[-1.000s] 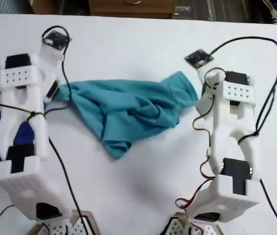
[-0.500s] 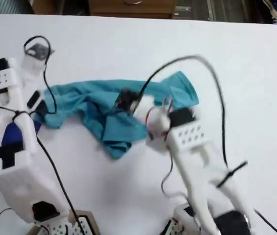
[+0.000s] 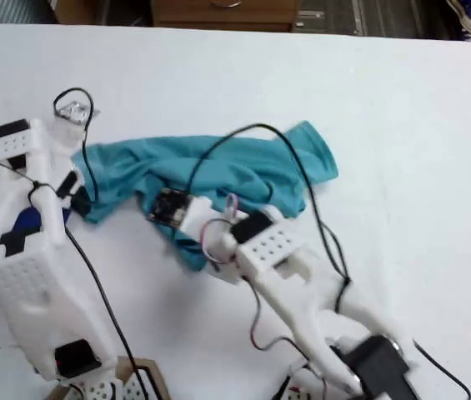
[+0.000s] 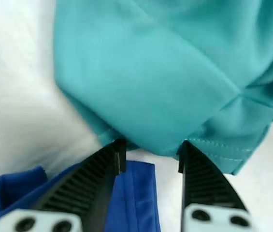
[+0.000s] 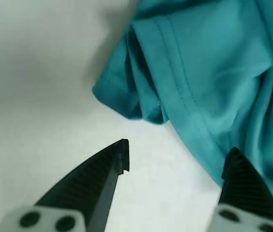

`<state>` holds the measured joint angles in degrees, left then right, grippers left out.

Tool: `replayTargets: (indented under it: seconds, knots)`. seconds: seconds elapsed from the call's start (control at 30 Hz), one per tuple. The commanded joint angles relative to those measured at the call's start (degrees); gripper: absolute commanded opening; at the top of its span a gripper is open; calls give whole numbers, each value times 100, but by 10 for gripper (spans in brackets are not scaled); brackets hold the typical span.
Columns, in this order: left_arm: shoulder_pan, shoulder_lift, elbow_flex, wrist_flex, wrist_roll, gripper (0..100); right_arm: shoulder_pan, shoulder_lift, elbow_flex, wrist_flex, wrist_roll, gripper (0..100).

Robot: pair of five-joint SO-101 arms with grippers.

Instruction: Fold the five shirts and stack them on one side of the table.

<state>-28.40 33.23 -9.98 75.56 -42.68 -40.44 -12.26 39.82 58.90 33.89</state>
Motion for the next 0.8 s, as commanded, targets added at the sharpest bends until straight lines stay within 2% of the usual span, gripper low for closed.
replayTargets:
  seconds: [0.0,0.33,0.4,0.6,0.77]
  knots:
    - [-35,0,-347,-70,149,196,-31,796,-870,-75,-158,308]
    - [-88,9,-1376,870,343,196,13,2782,-1855,-48,-158,306]
    - [-88,9,-1393,914,343,196,145,2835,-1960,-40,-158,264]
    - [-88,70,-1349,914,325,196,1015,2659,-2453,-31,-158,12]
    - [-70,79,-1349,897,334,196,1648,2281,-2637,189,-105,19]
